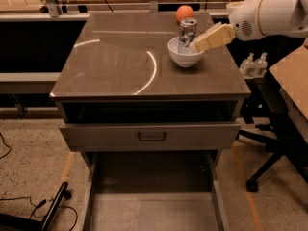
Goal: Pick redbull can from white bowl and place on counter
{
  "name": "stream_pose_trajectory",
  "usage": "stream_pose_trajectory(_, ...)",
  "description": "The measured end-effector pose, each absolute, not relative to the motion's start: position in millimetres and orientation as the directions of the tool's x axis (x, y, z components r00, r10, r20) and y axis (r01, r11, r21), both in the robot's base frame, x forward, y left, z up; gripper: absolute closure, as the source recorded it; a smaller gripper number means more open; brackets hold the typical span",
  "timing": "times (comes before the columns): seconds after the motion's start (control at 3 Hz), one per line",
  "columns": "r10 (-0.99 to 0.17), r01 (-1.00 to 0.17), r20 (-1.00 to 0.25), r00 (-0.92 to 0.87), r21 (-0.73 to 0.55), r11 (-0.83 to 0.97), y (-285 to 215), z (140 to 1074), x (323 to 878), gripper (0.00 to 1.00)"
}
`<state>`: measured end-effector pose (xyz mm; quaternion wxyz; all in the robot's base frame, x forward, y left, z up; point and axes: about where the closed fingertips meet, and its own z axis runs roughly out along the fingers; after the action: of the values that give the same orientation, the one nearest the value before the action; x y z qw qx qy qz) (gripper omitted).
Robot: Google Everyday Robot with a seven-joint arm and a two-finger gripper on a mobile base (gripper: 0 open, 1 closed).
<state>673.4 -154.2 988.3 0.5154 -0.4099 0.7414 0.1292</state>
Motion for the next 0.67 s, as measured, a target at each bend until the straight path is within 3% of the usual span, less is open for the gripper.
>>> stream_pose_trajectory(0.67,-0.284,-0.717,-0.948,-0.141,-0.1,0.689,-142,974,716,0.0)
